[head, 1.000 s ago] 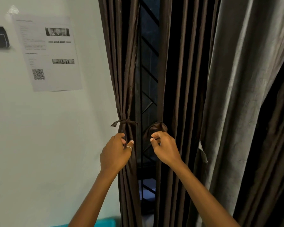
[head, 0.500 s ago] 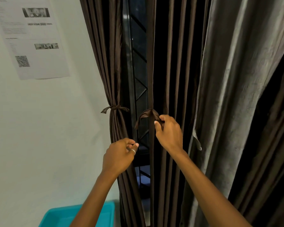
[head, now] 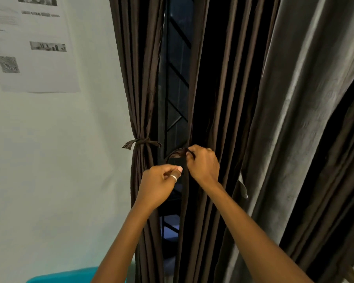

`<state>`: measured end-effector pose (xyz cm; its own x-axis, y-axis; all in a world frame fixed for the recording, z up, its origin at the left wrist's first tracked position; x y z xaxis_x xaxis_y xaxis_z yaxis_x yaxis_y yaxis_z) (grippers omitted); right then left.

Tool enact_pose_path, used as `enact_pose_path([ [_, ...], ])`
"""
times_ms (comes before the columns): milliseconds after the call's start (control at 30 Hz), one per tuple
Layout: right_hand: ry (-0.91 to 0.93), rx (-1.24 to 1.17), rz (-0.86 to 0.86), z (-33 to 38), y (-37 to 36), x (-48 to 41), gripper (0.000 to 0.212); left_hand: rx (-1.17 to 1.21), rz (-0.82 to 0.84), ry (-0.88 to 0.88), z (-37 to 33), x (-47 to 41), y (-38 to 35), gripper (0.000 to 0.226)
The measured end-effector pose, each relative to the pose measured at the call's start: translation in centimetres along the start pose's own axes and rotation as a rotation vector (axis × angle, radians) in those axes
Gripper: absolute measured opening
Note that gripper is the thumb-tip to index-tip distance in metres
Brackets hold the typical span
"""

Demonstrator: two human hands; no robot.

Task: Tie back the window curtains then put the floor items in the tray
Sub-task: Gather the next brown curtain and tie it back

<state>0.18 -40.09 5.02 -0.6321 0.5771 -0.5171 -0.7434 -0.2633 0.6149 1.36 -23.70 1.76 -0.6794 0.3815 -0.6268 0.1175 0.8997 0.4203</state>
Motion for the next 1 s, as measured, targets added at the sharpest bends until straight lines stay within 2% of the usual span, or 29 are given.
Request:
enact_pose_path([
  [133, 0.075, -0.047, -0.038, 0.9, -0.4, 2.9, 0.014, -0.087, -0.091, 0.077, 0.0, -2.0, -0.5, 0.039],
  [333, 0.031, -0.092, -0.031, 0.5, -1.0, 3.7, 0.009, -0.146, -0.122, 0.202, -0.4, -3.8, -1.7, 0.052],
  [533, 0.015, -0.178, 0.005, 0.2, -1.5, 3.6, 0.012, -0.183, -0.184, 0.346, -0.6, -4.9, -1.4, 0.045],
  [600, 0.027, -0.203, 0.021, 0.0, -1.5, 3.6, 0.011, -0.193, -0.174, 0.367, -0.8, -5.5, -1.3, 0.037],
  [700, 0.094, -0.270, 0.162, -0.3, -1.5, 2.9, 0.011, -0.276, -0.178, 0.325, -1.7, -6.2, -1.2, 0.022],
  [767, 0.115, -0.424, 0.282, -0.8, -0.9, 2.5, 0.011, -0.331, -0.200, 0.301, -2.3, -6.4, -1.1, 0.021],
  [833, 0.081, -0.520, 0.189, -2.4, 0.8, 1.8, 0.013, -0.369, -0.199, 0.286, -2.4, -6.6, -1.1, 0.026],
  [900, -0.023, -0.472, -0.091, -4.9, 3.0, 1.1, 0.016, -0.389, -0.180, 0.271, -2.3, -6.7, -1.1, 0.030],
  [933, -0.090, -0.425, -0.200, -5.9, 3.9, 0.8, 0.024, -0.390, -0.171, 0.259, -2.2, -6.7, -1.2, 0.028],
  [1000, -0.158, -0.338, -0.226, -7.0, 4.6, -0.2, 0.047, -0.393, -0.164, 0.223, -2.2, -6.7, -1.4, 0.025],
])
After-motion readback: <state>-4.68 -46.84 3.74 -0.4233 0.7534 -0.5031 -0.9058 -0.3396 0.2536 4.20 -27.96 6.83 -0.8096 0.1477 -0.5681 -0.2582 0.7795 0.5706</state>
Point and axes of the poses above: each hand's wrist, its own x-axis away from the middle knuckle, its own y-axis out of the back of the hand, z = x × y, the point moved 5 cm from there along -x, towards the middle knuckle, and after that the axes turned 12 degrees about -y, right-handed, at the moved point
